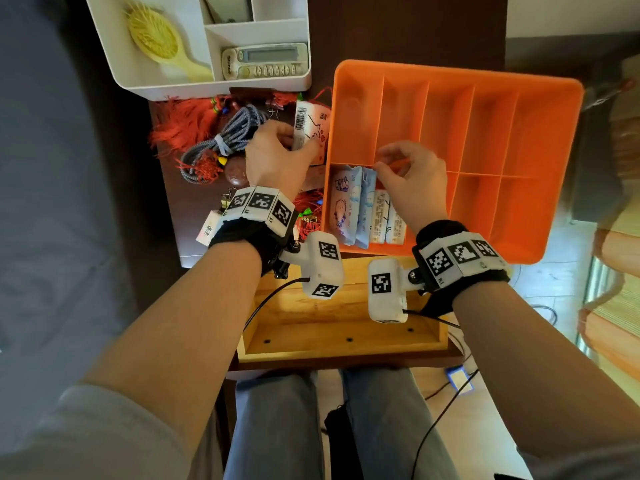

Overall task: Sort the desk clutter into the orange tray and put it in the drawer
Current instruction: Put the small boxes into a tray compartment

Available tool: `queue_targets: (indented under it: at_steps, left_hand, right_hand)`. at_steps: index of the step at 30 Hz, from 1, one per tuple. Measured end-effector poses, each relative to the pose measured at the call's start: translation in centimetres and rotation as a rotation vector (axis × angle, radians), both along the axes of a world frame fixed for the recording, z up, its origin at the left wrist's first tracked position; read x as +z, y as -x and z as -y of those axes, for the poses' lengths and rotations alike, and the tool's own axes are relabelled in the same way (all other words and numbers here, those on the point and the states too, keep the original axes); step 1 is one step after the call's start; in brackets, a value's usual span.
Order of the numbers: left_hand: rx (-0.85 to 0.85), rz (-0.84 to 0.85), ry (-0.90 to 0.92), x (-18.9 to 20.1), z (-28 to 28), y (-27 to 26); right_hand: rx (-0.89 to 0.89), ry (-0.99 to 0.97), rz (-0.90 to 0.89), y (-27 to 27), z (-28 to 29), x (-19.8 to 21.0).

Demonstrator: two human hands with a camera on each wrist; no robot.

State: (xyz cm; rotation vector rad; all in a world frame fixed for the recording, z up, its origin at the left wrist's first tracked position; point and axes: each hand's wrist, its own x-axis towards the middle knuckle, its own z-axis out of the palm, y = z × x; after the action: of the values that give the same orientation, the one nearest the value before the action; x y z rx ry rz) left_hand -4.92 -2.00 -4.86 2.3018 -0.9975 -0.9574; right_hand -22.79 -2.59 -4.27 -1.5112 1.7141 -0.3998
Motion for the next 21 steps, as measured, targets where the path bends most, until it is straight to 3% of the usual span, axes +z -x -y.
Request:
queue_targets:
  at_steps: [8,14,18,21]
  left_hand:
    - [0.025,-0.073,0.2,1.7,-2.3,-0.6]
    - [0.1,-0.419,0.278,3.2,-4.0,-1.1]
    - [0.086,-0.631,0.214,3.2,-5.6,-1.9]
    - [0.077,-0.694,0.146,3.6,-6.7,-2.2]
  right_hand:
    - [-0.016,0.169,0.125,-1.6,-0.5,1.5]
    - [0.11,0.064,0.222,-4.2,-1.5,3.0]
    - [0.199,-0.03,0.292,-5.6,-2.8,3.7]
    - [0.245,-0.004,0.344,-6.5,-3.9,4.1]
